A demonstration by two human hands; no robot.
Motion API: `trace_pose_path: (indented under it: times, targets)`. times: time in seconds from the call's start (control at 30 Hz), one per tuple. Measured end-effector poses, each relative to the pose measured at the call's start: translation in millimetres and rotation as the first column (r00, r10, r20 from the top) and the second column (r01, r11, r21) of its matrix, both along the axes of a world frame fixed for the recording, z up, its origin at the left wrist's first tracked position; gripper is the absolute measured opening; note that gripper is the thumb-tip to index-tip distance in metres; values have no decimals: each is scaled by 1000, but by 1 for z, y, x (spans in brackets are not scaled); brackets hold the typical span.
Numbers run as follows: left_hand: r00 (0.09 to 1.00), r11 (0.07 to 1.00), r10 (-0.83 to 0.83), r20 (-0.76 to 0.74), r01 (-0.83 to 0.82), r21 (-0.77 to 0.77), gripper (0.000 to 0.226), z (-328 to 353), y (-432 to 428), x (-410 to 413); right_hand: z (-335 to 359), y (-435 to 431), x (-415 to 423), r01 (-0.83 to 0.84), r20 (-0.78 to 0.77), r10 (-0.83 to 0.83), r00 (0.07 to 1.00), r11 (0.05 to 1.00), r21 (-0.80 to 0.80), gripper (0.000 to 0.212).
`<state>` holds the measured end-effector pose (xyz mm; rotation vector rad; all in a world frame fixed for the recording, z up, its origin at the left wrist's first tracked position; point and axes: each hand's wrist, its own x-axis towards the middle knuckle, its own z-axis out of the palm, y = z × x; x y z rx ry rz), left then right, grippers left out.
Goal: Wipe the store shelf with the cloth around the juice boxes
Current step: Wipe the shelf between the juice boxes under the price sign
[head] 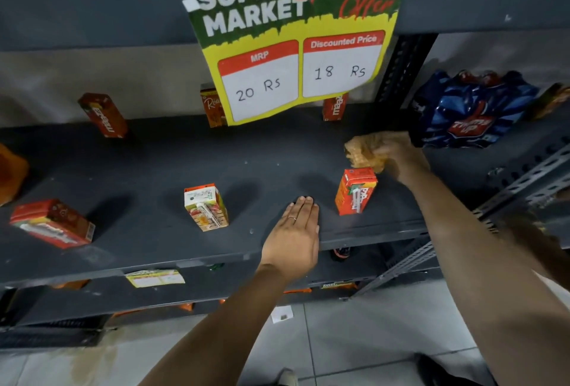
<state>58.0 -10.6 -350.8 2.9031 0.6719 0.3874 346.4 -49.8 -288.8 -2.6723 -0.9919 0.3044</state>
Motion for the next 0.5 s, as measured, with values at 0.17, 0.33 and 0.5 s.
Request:
trace_pose_path:
  times: [0.17,0.33,0.5]
  targets:
    - [1000,1000,-17,9,17,-22,51,-2,2,-1,-16,-62,-44,30,114,-18,993,995,-100,33]
    - [1000,999,-13,8,13,-44,51,-1,2,-3,-16,-92,-67,-6,69,8,998,1000,-26,58]
    - [1000,996,-25,4,25,-81,52,0,2,-5,-14,-107,-86,-6,77,12,997,997,-74,53]
